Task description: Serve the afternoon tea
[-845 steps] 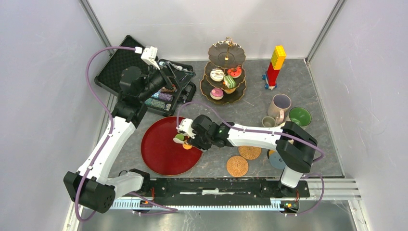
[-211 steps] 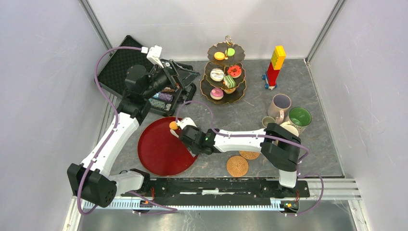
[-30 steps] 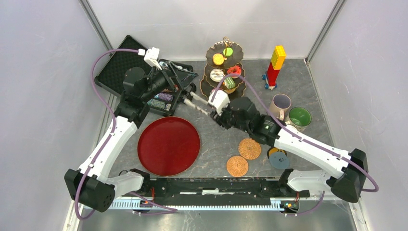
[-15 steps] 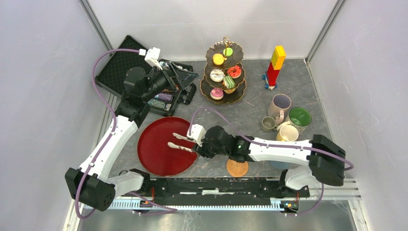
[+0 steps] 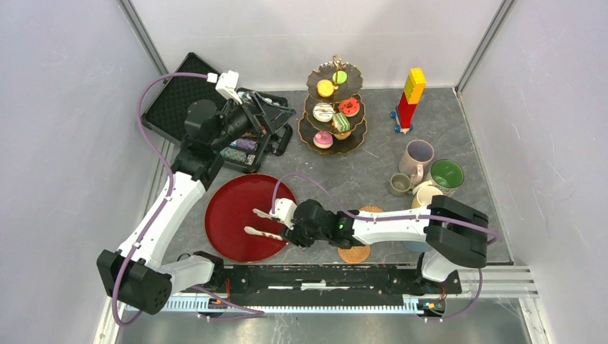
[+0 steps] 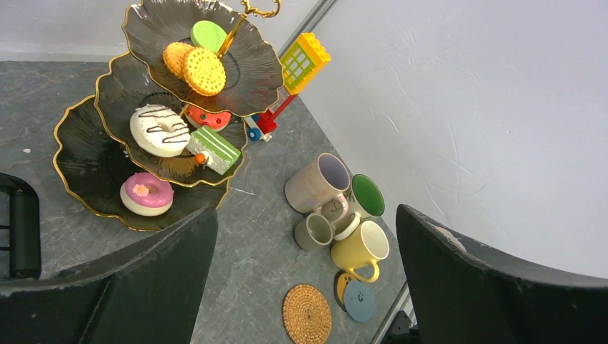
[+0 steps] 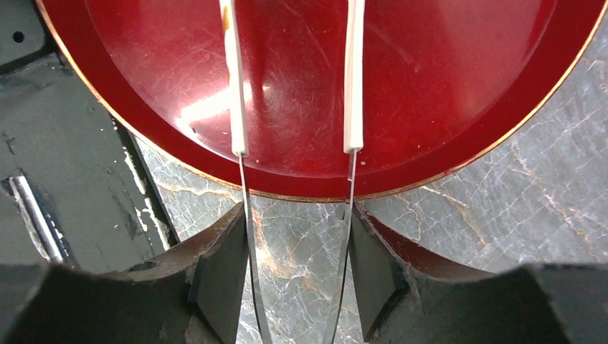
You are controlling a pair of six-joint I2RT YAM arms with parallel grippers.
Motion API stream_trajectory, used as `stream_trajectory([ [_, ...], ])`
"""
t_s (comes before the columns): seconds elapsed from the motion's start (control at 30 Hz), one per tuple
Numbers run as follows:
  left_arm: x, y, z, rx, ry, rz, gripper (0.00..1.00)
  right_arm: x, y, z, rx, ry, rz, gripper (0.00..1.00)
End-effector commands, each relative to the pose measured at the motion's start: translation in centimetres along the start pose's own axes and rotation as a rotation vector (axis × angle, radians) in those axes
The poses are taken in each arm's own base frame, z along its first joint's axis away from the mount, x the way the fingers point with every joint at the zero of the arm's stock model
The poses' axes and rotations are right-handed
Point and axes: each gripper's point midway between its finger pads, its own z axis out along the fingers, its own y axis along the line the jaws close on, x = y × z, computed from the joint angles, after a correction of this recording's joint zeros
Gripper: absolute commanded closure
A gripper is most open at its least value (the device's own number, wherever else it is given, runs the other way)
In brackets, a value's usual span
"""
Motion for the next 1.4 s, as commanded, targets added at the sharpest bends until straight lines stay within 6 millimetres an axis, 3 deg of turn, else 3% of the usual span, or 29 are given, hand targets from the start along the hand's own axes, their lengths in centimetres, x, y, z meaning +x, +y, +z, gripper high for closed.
stream_trajectory([
  [0.0,-1.2,-1.1,0.0,0.035,-0.029,0.043,0.0,-1.5,0.1,0.8,0.019,-0.041,0.042,0.44],
  [0.23,-1.2,-1.1,0.1,0.035,-0.027,0.045,0.0,-2.4,-0.1,1.4,0.039,-0.039,0.068,0.39],
  [0.43,-1.0,-0.9,0.3,0.034,-0.02,0.041,0.0,-3.6,-0.4,0.8,0.061,-0.058,0.093,0.23],
  [0.53,-0.9,-0.8,0.4,0.031,-0.016,0.039,0.0,-4.8,-0.7,-0.4,0.083,-0.085,0.105,0.16],
  [0.7,-0.7,-0.6,0.5,0.031,-0.012,0.034,0.0,-4.6,-2.4,-4.1,0.178,-0.087,0.156,0.12],
  [0.8,-0.4,-0.7,0.7,0.034,-0.004,0.034,0.0,-3.2,-4.2,-6.7,0.287,-0.068,0.214,0.13],
  [0.93,-0.1,-1.1,0.8,0.044,0.003,0.034,0.0,0.8,-7.4,-10.3,0.51,0.003,0.346,0.17],
  [1.13,1.0,-1.4,1.2,0.044,0.029,0.052,0.0,7.5,-10.8,-15.7,0.798,0.12,0.474,0.33],
  [1.23,1.7,-1.4,1.6,0.035,0.049,0.065,0.0,9.5,-12.3,-17.1,0.856,0.117,0.532,0.44],
  [1.37,2.2,-1.5,1.9,0.043,0.069,0.052,0.0,11.1,-13.8,-17.5,0.855,0.1,0.599,0.54],
])
